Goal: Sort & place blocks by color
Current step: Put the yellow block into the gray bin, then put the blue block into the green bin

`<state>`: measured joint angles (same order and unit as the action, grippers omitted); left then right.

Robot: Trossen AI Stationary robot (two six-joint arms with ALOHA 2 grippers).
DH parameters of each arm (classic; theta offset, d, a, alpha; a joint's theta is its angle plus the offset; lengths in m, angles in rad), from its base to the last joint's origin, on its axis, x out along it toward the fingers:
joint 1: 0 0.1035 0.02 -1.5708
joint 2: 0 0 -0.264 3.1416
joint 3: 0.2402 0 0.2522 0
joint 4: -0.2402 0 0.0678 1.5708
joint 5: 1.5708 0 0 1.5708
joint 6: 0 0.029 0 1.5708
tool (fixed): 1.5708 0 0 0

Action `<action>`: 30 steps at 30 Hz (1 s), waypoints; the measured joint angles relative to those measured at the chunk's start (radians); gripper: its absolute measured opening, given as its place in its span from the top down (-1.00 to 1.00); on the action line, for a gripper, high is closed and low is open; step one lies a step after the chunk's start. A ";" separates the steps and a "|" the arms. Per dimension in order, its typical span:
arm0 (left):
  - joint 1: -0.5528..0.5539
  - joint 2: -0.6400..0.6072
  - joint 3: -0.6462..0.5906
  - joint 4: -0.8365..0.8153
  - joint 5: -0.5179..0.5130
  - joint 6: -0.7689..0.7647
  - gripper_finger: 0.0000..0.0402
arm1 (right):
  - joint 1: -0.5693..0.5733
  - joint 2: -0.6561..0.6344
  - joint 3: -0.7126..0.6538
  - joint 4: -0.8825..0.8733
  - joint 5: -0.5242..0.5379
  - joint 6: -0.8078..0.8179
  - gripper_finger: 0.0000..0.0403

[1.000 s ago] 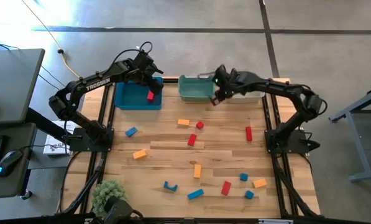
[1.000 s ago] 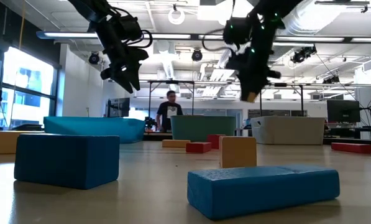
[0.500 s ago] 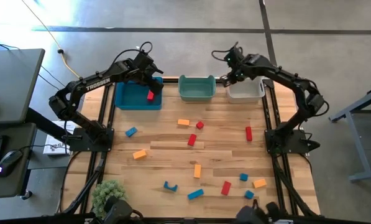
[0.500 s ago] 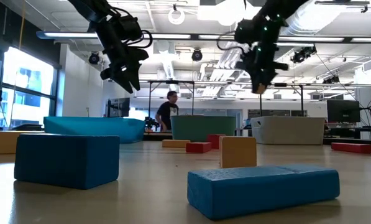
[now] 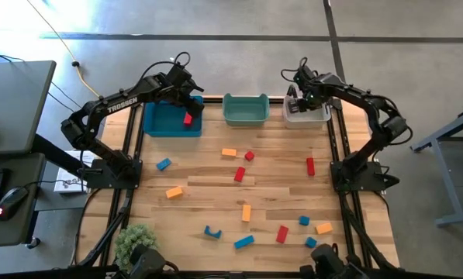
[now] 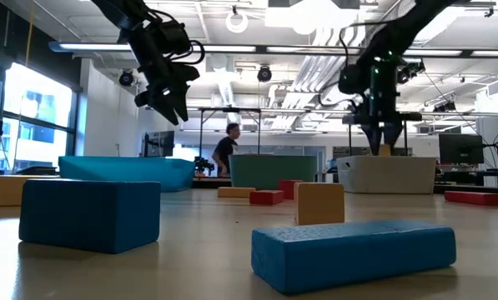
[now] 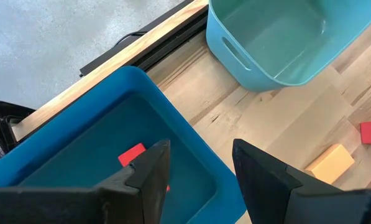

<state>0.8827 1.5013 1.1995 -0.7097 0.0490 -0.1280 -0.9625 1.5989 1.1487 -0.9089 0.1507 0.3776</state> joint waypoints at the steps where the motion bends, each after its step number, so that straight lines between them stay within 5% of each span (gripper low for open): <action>1: 0.000 0.000 0.000 0.000 0.000 0.000 0.19 | -0.009 0.000 -0.019 0.020 -0.007 0.007 0.45; 13: 0.000 0.000 0.000 0.000 0.000 0.000 0.18 | -0.048 0.000 -0.174 0.207 -0.055 0.050 0.36; 21: 0.000 0.000 0.000 0.000 0.000 -0.002 0.18 | -0.048 0.000 -0.181 0.240 -0.050 0.052 0.09; 30: 0.000 0.000 0.000 -0.007 0.000 -0.016 0.10 | -0.037 -0.004 -0.144 0.189 -0.100 0.066 0.11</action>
<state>0.8825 1.5013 1.1995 -0.7163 0.0490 -0.1437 -0.9991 1.5951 1.0044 -0.7199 0.0503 0.4440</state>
